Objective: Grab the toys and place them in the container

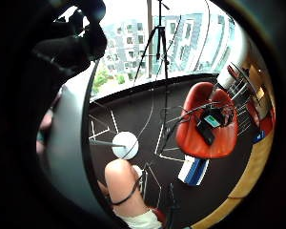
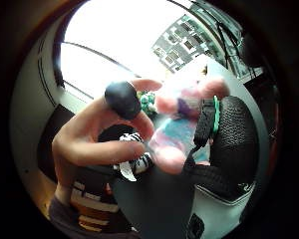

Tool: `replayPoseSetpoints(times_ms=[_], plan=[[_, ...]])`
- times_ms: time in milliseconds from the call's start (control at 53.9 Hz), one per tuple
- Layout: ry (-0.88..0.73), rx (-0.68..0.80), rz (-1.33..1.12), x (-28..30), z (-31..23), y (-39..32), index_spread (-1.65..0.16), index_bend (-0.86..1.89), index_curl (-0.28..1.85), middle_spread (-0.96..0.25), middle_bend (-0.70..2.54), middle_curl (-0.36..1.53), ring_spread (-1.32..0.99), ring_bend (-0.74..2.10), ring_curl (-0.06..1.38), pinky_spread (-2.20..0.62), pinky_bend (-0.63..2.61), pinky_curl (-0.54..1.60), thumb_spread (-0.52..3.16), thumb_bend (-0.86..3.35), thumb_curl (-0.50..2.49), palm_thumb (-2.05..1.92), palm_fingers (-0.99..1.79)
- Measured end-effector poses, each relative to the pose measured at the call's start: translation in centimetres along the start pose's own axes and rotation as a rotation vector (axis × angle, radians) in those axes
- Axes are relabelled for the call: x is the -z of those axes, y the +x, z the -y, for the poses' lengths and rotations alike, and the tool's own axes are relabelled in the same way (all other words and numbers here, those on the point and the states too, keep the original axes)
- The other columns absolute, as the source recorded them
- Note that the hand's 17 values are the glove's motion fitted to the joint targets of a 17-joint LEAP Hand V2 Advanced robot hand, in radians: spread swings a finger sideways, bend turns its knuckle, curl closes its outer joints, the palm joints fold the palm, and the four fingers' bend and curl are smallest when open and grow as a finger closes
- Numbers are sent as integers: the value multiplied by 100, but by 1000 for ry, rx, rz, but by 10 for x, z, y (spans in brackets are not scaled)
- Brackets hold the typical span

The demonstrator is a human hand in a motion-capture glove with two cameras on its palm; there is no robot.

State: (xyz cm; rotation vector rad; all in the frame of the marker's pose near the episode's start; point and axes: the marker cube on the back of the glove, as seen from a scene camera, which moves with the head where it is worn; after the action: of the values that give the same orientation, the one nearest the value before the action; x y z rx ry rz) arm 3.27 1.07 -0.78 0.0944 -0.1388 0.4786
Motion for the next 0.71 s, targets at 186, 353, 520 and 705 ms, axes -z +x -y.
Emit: replayPoseSetpoints(times_ms=[186,353,520,705], plan=[[40,151,19,1,-1,3,-13,19,63,-1,21,54,-19,69,37,-6,82,34,163,69,30,-5,23],[9,57,20,1,1,-1,-12,19,64,-1,22,55,-19,70,37,-6,82,34,164,69,30,-5,24],[-43,167,22,0,-1,4,-12,19,65,-1,22,55,-20,70,38,-7,82,34,164,70,30,-5,24],[-18,146,6,-5,-1,5,-12,19,65,-1,20,56,-20,69,38,-6,83,34,164,71,30,-5,23]])
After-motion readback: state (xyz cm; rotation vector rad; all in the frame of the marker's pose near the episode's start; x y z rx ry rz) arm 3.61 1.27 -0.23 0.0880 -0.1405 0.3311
